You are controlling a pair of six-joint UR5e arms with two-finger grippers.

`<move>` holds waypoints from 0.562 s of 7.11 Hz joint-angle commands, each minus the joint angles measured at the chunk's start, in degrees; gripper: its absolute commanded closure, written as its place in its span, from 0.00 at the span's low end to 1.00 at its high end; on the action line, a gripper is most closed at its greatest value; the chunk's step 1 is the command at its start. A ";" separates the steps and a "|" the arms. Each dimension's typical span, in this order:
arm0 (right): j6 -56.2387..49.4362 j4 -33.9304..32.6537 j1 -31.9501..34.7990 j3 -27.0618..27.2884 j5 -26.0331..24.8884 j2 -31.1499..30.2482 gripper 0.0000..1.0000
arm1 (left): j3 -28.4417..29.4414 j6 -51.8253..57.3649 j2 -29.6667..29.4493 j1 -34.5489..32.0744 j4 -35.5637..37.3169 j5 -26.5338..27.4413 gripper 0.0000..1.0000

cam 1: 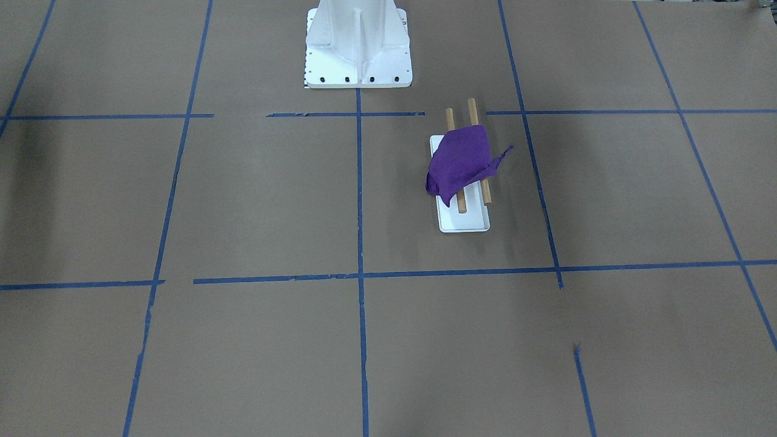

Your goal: Hang towel on rack

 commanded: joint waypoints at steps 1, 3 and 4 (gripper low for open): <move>0.05 0.07 0.01 0.23 0.06 0.03 0.00 | -0.46 0.06 0.19 -0.08 -0.03 0.24 0.00; 0.13 0.07 0.01 0.50 -0.11 0.20 0.00 | -0.11 -0.03 0.63 -0.17 0.06 0.16 0.00; 0.13 0.07 0.01 0.49 -0.02 0.29 0.00 | 0.23 -0.03 1.24 0.00 -0.03 0.15 0.00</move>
